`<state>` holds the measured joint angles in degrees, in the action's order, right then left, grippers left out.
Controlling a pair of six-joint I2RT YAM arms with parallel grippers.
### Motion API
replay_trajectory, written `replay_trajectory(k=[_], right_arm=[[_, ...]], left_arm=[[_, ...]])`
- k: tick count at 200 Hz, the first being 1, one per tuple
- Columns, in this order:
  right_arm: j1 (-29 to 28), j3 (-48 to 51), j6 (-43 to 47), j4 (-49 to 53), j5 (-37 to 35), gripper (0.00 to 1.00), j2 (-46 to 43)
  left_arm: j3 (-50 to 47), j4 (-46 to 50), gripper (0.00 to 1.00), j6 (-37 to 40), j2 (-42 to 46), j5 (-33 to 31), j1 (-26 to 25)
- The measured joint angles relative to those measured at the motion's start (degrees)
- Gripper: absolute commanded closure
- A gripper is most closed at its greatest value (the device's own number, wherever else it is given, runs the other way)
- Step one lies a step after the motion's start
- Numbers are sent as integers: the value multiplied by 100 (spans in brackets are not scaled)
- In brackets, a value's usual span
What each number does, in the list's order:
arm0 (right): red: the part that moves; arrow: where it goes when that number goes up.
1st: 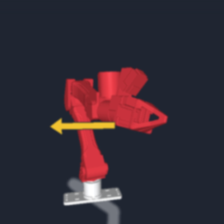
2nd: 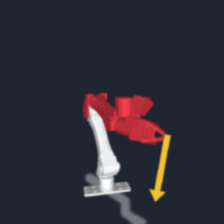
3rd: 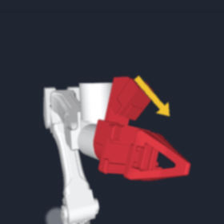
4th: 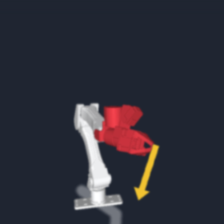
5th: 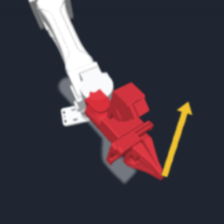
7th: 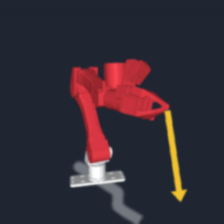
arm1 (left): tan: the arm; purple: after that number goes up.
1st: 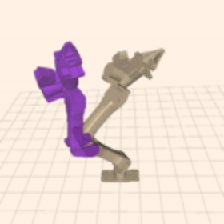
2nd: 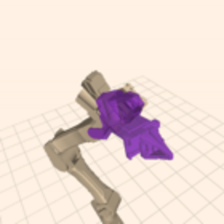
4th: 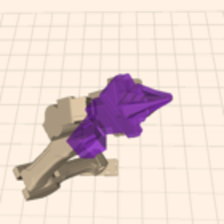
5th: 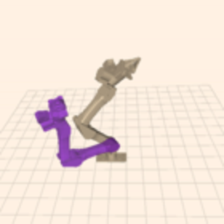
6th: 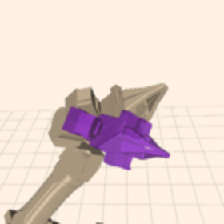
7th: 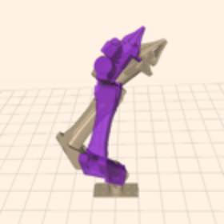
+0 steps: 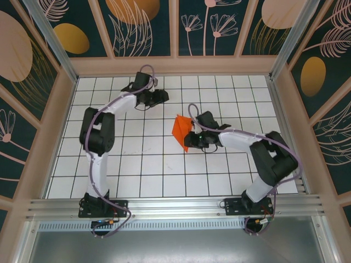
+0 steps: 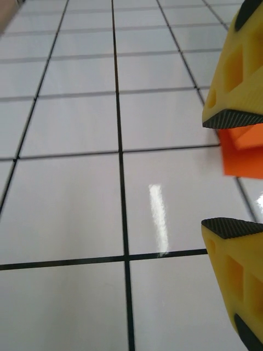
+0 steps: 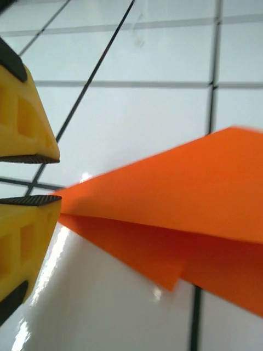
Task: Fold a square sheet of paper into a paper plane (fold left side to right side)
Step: Fourth fold the wing at the center of the table, then turn over the paper at the center of the table.
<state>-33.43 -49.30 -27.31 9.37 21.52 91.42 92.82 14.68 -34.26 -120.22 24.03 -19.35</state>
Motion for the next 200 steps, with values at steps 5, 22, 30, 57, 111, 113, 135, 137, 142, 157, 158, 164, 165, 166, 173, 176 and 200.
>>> replay_trajectory(k=[5,22,30,57,111,113,135,137,142,157,158,164,165,166,173,176,200], right_arm=[[59,0,28,-9,-4,65,-162],[409,4,37,-70,-15,60,-728],[605,24,42,-149,-35,60,-944],[1268,348,-13,-540,-33,56,-1410],[1672,1233,-339,-1078,216,53,-1561],[1672,1244,-350,-1088,221,54,-1563],[1703,1344,-376,-1147,258,54,-1670],[1709,1346,-376,-1152,260,53,-1679],[1725,1346,-376,-1165,260,53,-1705],[1768,1346,-376,-1235,269,53,-1759],[1770,1346,-376,-1237,269,53,-1762],[1790,1346,-376,-1255,278,54,-1779],[1792,1346,-376,-1259,278,53,-1779],[1794,1346,-376,-1261,278,54,-1779],[1814,1346,-376,-1276,297,53,-1790],[1821,1346,-378,-1281,299,53,-1797],[1875,1375,-376,-1318,326,53,-1814]], left_arm=[[-170,-83,51,0,195,7,-2],[-890,-485,51,-72,920,138,-20],[-1222,-702,51,-131,1163,225,-48],[-2037,-1211,51,-376,1397,501,-201],[-2371,-1707,58,-811,697,754,-887],[-2371,-1722,58,-811,669,758,-903],[-2332,-1768,58,-909,350,763,-973],[-2319,-1764,58,-914,323,763,-975],[-2284,-1749,58,-920,251,758,-975],[-2168,-1746,58,-957,76,761,-981],[-2155,-1738,58,-960,68,767,-981],[-2107,-1700,58,-977,52,780,-979],[-2103,-1700,58,-977,52,776,-979],[-2096,-1703,58,-975,50,769,-981],[-2020,-1705,58,-977,13,765,-981],[-1989,-1707,58,-977,-7,763,-984],[-1775,-1714,59,-979,-170,767,-1021]])
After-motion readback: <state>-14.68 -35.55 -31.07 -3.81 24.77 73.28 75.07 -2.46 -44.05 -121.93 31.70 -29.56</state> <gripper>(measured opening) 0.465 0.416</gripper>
